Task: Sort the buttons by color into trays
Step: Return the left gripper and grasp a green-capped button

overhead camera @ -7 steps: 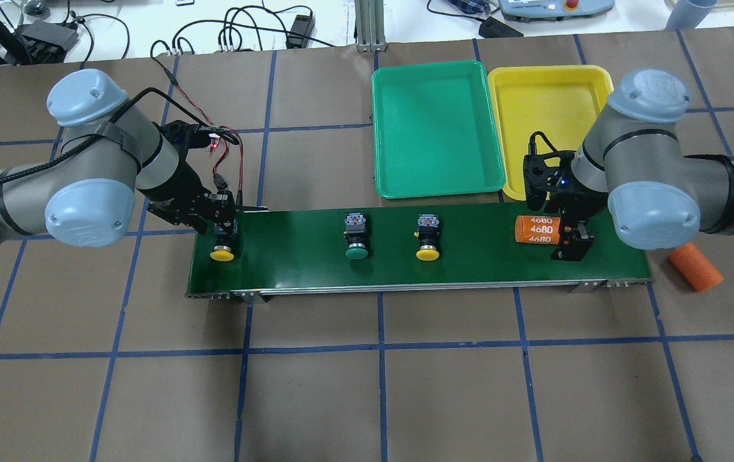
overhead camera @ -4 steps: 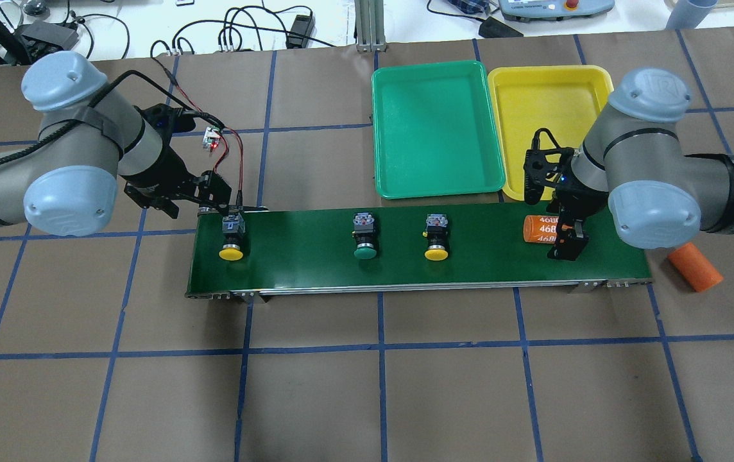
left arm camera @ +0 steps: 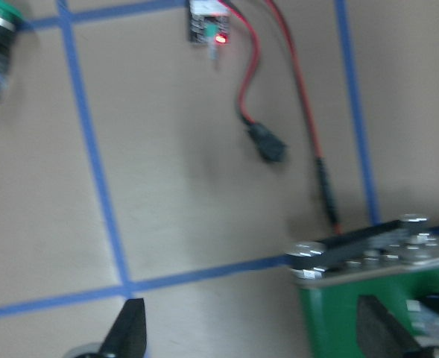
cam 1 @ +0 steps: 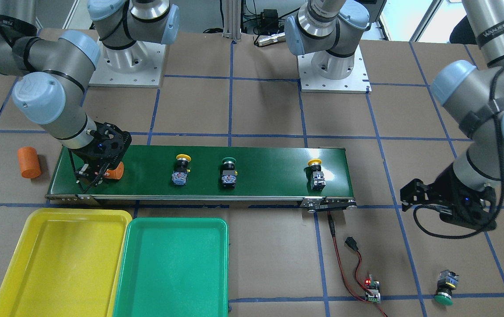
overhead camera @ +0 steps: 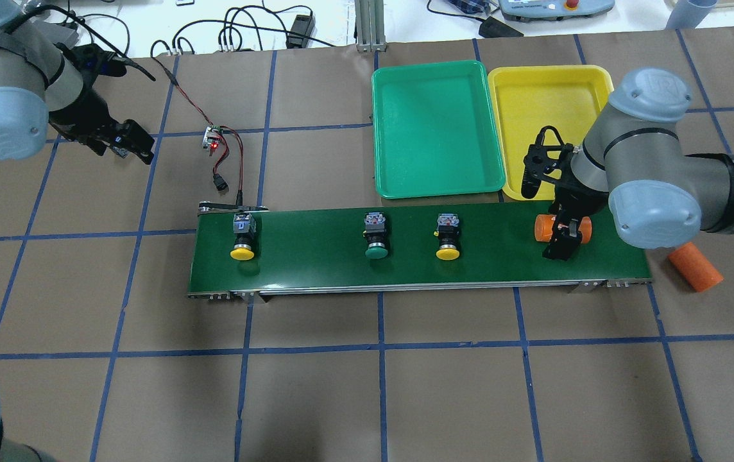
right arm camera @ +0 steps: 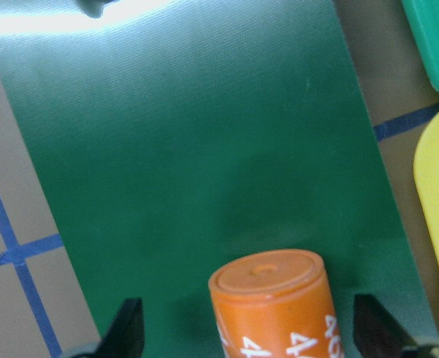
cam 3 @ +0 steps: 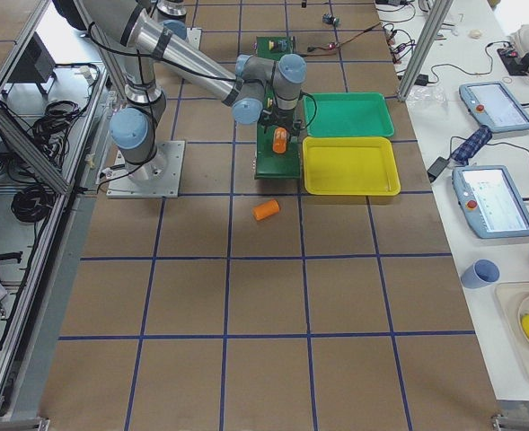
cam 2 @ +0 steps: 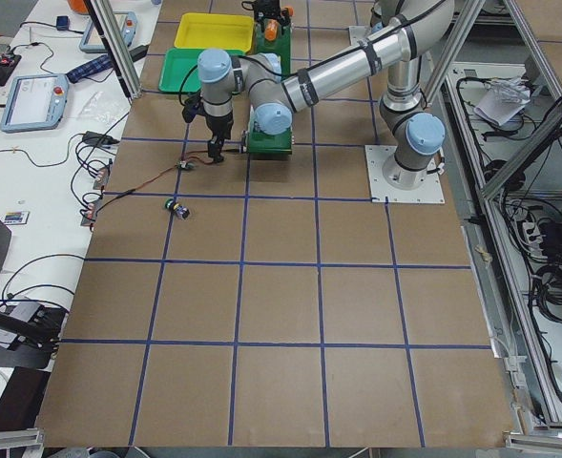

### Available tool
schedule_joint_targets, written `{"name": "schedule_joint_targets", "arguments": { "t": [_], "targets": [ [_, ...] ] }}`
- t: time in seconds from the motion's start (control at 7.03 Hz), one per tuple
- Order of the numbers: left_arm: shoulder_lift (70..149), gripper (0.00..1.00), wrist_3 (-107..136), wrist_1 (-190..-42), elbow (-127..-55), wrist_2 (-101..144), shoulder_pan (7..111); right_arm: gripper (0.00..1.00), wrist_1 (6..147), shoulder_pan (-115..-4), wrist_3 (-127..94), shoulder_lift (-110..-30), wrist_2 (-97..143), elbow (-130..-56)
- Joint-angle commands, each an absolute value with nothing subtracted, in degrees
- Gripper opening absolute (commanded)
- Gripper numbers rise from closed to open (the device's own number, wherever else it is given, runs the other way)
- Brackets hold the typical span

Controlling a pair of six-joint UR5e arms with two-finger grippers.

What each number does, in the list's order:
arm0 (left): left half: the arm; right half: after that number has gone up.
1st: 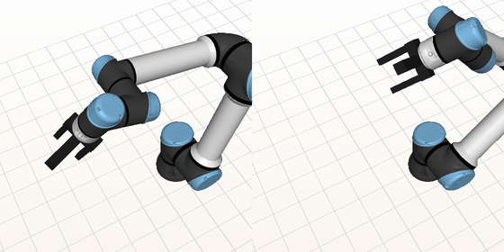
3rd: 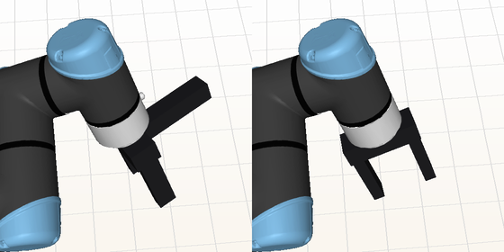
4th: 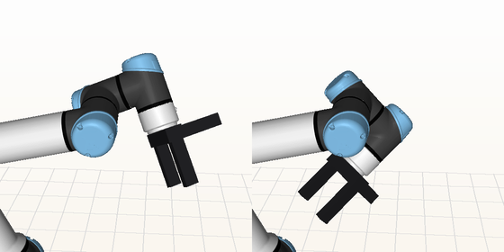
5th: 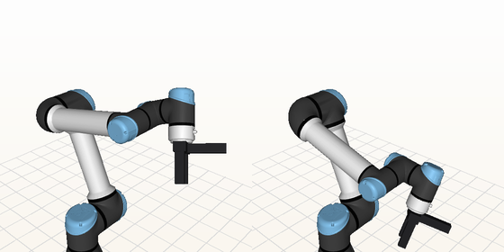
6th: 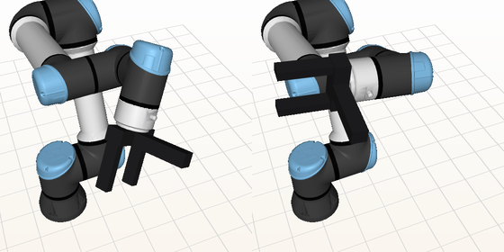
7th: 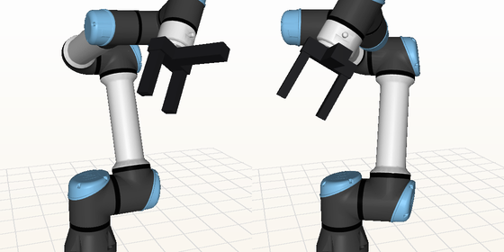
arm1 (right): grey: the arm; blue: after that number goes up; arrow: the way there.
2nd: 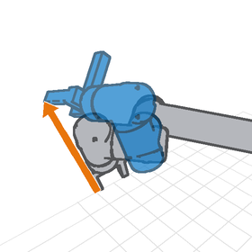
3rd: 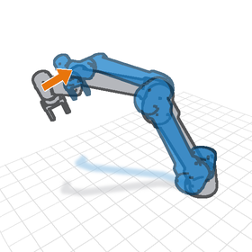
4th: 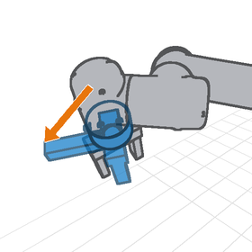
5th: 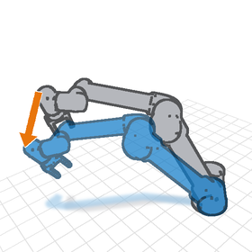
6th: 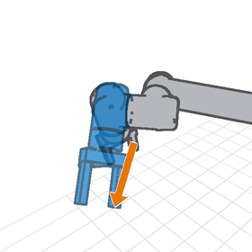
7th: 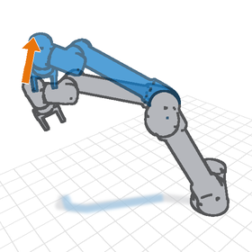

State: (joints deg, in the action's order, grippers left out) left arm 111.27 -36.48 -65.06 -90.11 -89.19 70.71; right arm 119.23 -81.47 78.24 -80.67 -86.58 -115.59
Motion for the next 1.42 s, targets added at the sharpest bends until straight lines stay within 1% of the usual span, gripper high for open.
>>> {"name": "schedule_joint_targets", "arguments": {
  "t": [0.0, 0.14, 0.28, 0.43, 0.71, 1.0, 1.14, 1.28],
  "targets": [
    [121.68, 1.0, -45.59, -64.95, -78.54, -89.39, 69.08, 1.0, 119.09, -81.47, 70.88, -80.68, -86.57, -115.75],
    [126.17, 1.0, -47.18, -64.86, -75.01, -89.12, 69.08, 1.0, 119.09, -81.47, 69.01, -80.68, -86.49, -115.75],
    [129.95, 1.0, -50.07, -61.3, -72.45, -89.3, 69.0, 1.0, 119.09, -81.47, 66.99, -80.68, -86.48, -115.84],
    [132.51, 1.0, -56.97, -60.91, -70.77, -88.95, 68.21, 1.0, 119.0, -81.47, 63.41, -80.6, -86.4, -115.84],
    [134.9, 1.0, -61.59, -60.82, -69.88, -88.86, 66.19, 1.0, 119.18, -81.47, 56.65, -79.37, -86.31, -115.49],
    [137.62, 1.0, -61.79, -60.82, -67.51, -88.77, 66.27, 1.0, 119.0, -81.65, 46.18, -79.89, -84.73, -115.4],
    [138.33, 0.94, -61.79, -60.73, -67.41, -88.77, 66.62, 1.0, 118.92, -81.65, 41.62, -80.07, -84.73, -115.31],
    [138.77, 0.58, -61.61, -60.73, -67.41, -88.77, 66.71, 1.0, 118.92, -81.74, 38.53, -80.07, -84.64, -115.31]
  ]
}}
